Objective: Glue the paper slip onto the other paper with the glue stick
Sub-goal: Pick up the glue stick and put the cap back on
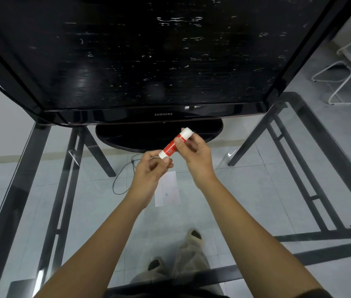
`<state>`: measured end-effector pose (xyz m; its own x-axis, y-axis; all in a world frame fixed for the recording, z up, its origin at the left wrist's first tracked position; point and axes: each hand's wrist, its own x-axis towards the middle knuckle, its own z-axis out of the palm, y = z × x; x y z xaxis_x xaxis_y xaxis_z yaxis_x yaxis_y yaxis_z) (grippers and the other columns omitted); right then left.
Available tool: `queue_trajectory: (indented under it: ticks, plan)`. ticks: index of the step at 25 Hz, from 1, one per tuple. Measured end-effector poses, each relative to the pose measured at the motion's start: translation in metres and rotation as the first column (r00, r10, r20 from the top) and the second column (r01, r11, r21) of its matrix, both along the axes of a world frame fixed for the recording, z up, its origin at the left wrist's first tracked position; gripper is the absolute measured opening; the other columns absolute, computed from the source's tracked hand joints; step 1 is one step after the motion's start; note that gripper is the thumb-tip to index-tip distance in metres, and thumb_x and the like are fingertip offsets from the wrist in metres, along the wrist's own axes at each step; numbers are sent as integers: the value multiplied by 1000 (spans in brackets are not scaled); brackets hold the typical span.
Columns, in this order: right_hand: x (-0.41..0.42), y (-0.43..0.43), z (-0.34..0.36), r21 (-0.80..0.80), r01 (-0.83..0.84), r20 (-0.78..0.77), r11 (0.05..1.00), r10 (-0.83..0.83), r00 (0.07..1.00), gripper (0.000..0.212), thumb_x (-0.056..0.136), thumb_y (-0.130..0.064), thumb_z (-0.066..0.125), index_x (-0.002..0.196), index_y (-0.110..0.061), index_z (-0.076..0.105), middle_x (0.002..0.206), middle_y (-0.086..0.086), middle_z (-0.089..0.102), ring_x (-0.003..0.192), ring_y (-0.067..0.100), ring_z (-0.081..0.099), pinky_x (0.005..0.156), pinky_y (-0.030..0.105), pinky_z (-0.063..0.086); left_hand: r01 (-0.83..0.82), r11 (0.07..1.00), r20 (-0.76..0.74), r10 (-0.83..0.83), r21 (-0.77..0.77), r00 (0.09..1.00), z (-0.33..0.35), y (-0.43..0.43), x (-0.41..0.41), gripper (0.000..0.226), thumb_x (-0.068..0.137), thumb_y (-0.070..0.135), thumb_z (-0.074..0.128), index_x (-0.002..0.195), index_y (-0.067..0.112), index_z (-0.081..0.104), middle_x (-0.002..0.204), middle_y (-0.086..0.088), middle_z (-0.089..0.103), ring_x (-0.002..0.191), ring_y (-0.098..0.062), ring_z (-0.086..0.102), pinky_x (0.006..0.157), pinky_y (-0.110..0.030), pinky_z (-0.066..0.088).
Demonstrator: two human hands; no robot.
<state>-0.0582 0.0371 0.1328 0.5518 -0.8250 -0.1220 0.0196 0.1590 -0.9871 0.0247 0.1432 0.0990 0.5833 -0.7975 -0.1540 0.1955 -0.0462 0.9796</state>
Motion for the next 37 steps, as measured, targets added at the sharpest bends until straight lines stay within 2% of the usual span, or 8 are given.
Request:
queue_trajectory:
  ticks: [5, 9, 11, 16, 25, 28, 31, 37]
  plan:
    - [6, 3, -1, -50, 70, -42, 996, -72, 997, 24, 81, -27, 69, 103, -18, 64, 89, 1, 70, 88, 13, 67, 83, 27, 53, -27, 999, 76, 23, 46, 997, -2, -7, 0, 33, 96, 43, 36, 92, 19, 59, 70, 3, 66, 69, -9, 63, 66, -15, 50]
    - [8, 6, -5, -49, 120, -69, 992, -123, 990, 42, 81, -29, 69, 120, -19, 56, 89, 0, 69, 89, 9, 66, 77, 17, 50, 126, 989, -613, -53, 76, 789, 9, -9, 7, 41, 92, 47, 43, 66, 17, 53, 51, 3, 40, 42, -10, 36, 44, -20, 38]
    - [7, 7, -7, -53, 148, -94, 988, -152, 984, 54, 80, -30, 69, 129, -21, 48, 90, 1, 69, 90, 7, 65, 74, 10, 48, 170, 981, -701, -59, 91, 710, 10, -6, 10, 43, 89, 50, 47, 61, 17, 51, 45, 4, 36, 39, -9, 33, 40, -19, 36]
    - [4, 2, -3, -31, 210, -117, 977, -212, 970, 66, 79, -34, 70, 137, -22, 40, 86, -8, 68, 88, 0, 63, 72, 10, 47, -9, 996, 24, 7, 92, 1000, 4, -4, 2, 34, 81, 44, 63, 106, 25, 51, 96, 4, 66, 80, -9, 67, 73, -20, 51]
    - [4, 6, -2, 29, 152, -20, 988, -151, 988, 73, 83, -29, 66, 144, -23, 25, 79, 6, 62, 92, 15, 67, 91, 29, 51, -63, 994, 572, 0, 91, 820, 2, -4, 4, 23, 96, 39, 36, 92, 25, 53, 72, 9, 63, 66, 2, 60, 59, -10, 46]
    - [5, 6, -4, -20, 155, -37, 988, -156, 987, 73, 84, -29, 66, 144, -23, 26, 74, 2, 62, 89, 13, 66, 93, 32, 51, 28, 983, -60, -18, 181, 998, 9, -11, 6, 41, 96, 44, 35, 79, 14, 58, 59, 4, 57, 48, -6, 50, 47, -17, 42]
    - [4, 10, -7, -84, 149, -35, 985, -152, 988, 70, 82, -29, 69, 141, -25, 33, 72, -3, 65, 80, 3, 65, 80, 15, 51, 199, 976, -796, -53, 86, 603, 18, -11, 12, 48, 95, 42, 39, 60, 12, 54, 44, 5, 41, 33, -6, 32, 34, -17, 31]
    - [3, 10, -9, -132, 228, -75, 965, -239, 968, 49, 80, -35, 70, 122, -33, 46, 81, -8, 68, 82, -4, 64, 69, 11, 48, 3, 992, -228, 27, 128, 973, 9, -10, 6, 31, 87, 45, 57, 102, 18, 59, 83, -8, 69, 67, -14, 67, 67, -25, 53]
